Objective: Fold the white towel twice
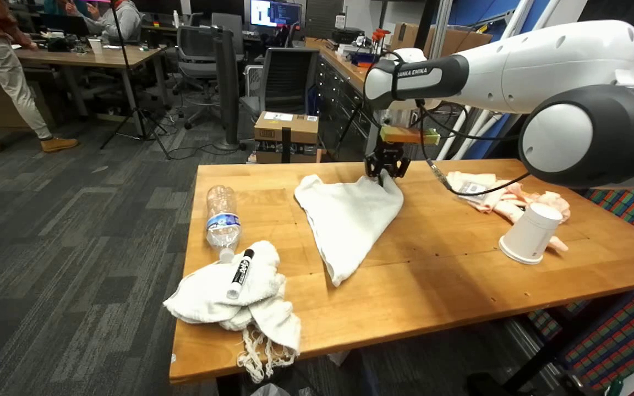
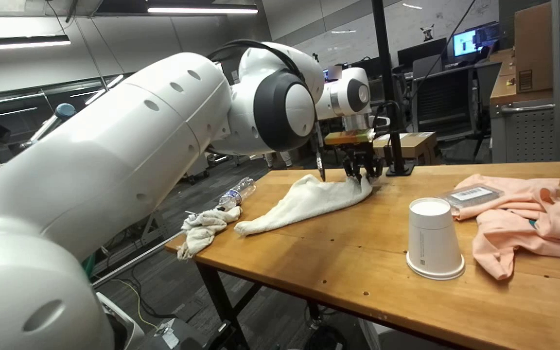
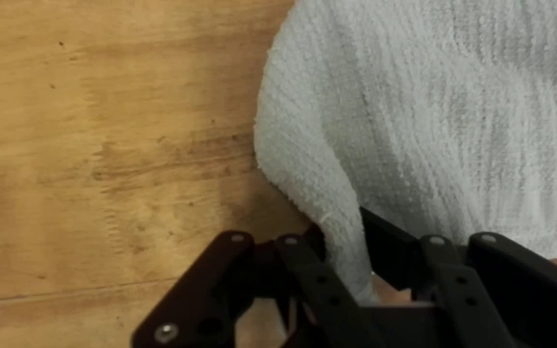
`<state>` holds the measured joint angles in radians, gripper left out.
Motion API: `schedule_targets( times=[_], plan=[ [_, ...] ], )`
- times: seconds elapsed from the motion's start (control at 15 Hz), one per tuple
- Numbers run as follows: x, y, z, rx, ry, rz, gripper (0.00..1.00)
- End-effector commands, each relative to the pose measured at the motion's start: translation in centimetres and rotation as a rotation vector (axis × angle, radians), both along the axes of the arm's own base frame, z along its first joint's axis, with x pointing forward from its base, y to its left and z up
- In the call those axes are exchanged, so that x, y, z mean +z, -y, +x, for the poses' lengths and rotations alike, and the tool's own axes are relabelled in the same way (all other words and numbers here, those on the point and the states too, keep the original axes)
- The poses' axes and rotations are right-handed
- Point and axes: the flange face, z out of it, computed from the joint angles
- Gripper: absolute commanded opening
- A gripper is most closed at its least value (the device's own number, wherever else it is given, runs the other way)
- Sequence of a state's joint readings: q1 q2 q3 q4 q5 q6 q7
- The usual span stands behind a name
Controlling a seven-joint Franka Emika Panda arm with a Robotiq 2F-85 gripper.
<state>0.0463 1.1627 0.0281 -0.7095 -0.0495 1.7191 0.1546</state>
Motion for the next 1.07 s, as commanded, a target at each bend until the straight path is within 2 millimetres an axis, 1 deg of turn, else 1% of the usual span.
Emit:
schedule_targets(
  times=[0.0,0.33,0.53,0.73,1.0],
  plan=[
    [3.0,-1.8,0.1,0.037,0.043,-0.05,0.03],
    [7.3,-4.0,0.3,0.075,0.136,-0.143,0.03],
    [9.4,-5.1,-0.2,0.054,0.153,-0.181,0.03],
    [10.5,-6.3,-1.4,0.022,0.138,-0.18,0.03],
    [10.9,-8.2,-3.7,0.004,0.119,-0.175,0.03]
  ],
)
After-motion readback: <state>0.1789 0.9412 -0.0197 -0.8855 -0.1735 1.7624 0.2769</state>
